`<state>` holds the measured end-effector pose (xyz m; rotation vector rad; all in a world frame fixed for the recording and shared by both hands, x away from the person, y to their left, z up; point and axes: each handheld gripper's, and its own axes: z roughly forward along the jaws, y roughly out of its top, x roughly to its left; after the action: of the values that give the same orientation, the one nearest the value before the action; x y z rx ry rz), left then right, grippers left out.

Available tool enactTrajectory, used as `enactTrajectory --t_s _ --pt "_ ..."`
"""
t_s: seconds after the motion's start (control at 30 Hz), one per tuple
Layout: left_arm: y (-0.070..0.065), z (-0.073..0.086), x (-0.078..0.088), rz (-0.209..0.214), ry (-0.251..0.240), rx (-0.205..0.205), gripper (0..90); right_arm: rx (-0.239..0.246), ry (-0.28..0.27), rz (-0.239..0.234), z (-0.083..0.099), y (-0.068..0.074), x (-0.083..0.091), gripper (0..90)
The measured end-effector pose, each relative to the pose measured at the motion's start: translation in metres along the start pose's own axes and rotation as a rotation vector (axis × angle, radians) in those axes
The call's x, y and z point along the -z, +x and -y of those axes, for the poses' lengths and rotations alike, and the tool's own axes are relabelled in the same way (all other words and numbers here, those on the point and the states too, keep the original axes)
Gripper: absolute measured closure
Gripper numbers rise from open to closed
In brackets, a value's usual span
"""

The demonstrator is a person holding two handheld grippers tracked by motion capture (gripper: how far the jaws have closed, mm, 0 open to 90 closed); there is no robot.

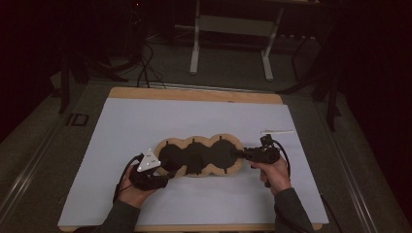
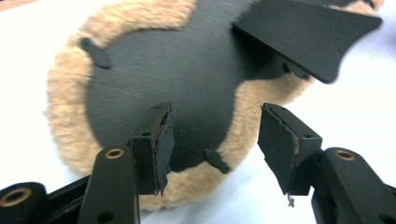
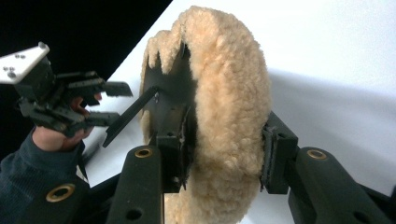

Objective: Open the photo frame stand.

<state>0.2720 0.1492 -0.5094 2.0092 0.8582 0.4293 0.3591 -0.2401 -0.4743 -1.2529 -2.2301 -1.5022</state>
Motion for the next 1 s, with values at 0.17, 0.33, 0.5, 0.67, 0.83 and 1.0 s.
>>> enactTrajectory --t_s 0.17,0.33,0.5,0.67,0.83,1.0 --pt "0.011 0.001 0.007 -0.003 -0.026 0.040 43.3 0.015 0.011 0.007 -0.001 0.002 0.001 59.4" --pt "0.024 0.004 0.015 -0.018 -0.031 0.074 41.2 0.029 0.010 0.010 0.000 0.002 0.001 59.4" --pt "0.040 0.008 0.020 -0.024 -0.046 0.139 39.1 0.053 0.022 0.017 0.001 0.003 0.001 59.3" --pt "0.052 0.011 0.020 0.006 -0.063 0.178 38.4 0.075 0.032 0.023 0.001 0.004 0.002 59.1" --pt "0.058 0.014 0.014 -0.007 -0.050 0.185 38.0 0.115 0.050 0.036 0.000 0.006 0.002 58.7" --pt "0.060 0.013 0.011 0.020 -0.052 0.191 37.9 0.132 0.060 0.044 0.001 0.006 0.002 58.3"
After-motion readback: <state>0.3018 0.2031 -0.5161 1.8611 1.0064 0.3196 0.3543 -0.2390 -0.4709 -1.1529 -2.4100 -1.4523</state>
